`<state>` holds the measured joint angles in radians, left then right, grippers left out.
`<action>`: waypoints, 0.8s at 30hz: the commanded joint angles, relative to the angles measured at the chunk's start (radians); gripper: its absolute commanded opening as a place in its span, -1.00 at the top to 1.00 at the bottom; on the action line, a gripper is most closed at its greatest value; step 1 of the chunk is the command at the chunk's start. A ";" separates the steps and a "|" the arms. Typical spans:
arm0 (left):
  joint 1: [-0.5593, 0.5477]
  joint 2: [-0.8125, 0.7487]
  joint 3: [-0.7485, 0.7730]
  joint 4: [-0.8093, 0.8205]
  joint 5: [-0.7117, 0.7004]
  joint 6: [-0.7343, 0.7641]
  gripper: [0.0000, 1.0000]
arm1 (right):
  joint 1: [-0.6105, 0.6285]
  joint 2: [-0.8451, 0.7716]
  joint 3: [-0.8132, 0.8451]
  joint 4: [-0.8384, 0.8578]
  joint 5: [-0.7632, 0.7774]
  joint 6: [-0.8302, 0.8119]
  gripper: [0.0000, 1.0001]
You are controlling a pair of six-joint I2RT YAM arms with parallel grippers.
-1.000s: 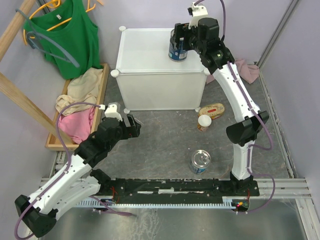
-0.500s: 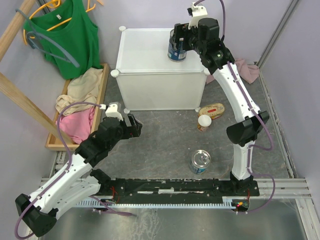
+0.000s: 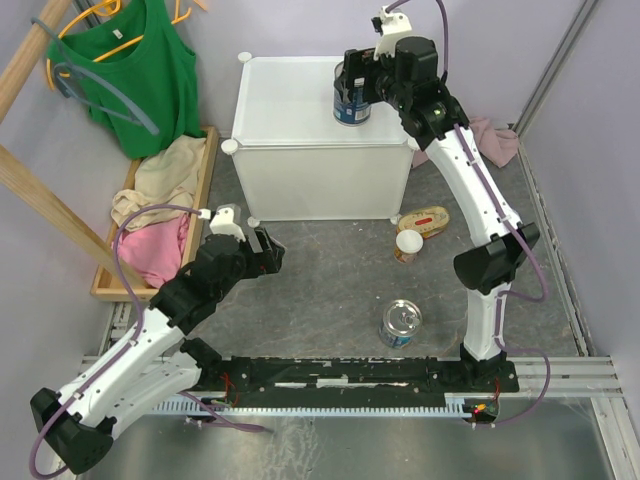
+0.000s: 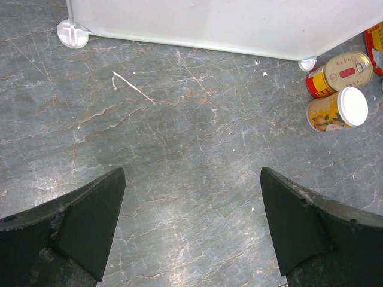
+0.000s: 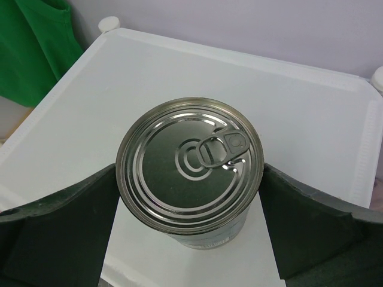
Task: Place and organize the canned foods onto the counter
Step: Place the canned food on the counter.
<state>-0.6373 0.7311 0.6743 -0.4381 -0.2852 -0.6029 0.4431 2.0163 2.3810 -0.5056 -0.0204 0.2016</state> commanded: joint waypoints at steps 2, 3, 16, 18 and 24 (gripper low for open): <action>-0.006 -0.019 0.007 0.050 0.004 -0.037 -1.00 | 0.006 -0.086 -0.007 0.111 -0.021 0.019 -0.99; -0.006 -0.021 0.006 0.050 0.004 -0.038 -1.00 | 0.005 -0.088 -0.014 0.115 -0.020 0.019 -0.99; -0.006 -0.035 0.010 0.047 -0.003 -0.041 -1.00 | 0.006 -0.131 -0.062 0.166 -0.003 0.002 -0.99; -0.007 -0.036 0.013 0.046 -0.004 -0.041 -1.00 | 0.005 -0.139 -0.067 0.179 0.000 0.002 -0.99; -0.006 -0.040 0.019 0.039 -0.009 -0.041 -1.00 | 0.006 -0.140 -0.052 0.188 0.004 0.005 -0.99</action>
<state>-0.6373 0.7055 0.6739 -0.4385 -0.2859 -0.6086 0.4450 1.9640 2.2925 -0.4480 -0.0219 0.2016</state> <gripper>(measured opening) 0.997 0.995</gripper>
